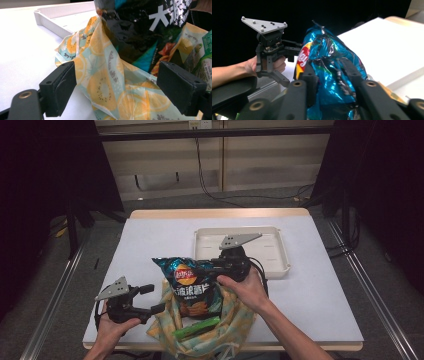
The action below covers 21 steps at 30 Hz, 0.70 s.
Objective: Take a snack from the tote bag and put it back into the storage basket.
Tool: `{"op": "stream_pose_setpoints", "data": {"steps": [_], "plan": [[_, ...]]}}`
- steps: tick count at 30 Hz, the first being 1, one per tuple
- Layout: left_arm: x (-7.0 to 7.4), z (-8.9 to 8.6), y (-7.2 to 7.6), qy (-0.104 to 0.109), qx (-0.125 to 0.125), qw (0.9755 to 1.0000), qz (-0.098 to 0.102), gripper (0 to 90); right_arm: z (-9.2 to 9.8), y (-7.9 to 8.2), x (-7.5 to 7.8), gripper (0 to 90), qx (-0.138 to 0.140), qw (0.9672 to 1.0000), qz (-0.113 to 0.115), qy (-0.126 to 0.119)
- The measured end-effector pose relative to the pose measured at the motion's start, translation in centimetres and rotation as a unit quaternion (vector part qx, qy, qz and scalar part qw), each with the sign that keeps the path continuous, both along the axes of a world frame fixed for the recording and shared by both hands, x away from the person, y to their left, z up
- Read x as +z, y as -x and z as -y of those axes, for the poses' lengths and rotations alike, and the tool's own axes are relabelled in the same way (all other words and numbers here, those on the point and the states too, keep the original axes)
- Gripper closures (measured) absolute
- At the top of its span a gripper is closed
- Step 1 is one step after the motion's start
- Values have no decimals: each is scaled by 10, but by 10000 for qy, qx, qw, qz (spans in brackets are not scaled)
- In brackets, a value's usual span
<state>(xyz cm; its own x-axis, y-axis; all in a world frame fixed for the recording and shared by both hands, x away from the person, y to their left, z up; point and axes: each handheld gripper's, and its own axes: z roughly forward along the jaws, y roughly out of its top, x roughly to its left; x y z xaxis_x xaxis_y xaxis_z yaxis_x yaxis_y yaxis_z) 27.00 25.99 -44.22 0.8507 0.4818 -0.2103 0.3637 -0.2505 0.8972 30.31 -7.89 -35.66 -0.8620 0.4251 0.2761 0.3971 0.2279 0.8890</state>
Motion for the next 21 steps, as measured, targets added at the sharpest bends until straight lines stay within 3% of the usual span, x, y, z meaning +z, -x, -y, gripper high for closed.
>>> {"op": "stream_pose_setpoints", "data": {"steps": [7, 21], "plan": [[0, 1, 0, 40, -28, 10000, -12, 156, 5, 4, 7, 821, 56, 9995, 243, -204], [-1, 1, -1, 86, -61, 9999, -24, 156, 12, 5, 36, 839, 120, 9964, 650, -535]]}}
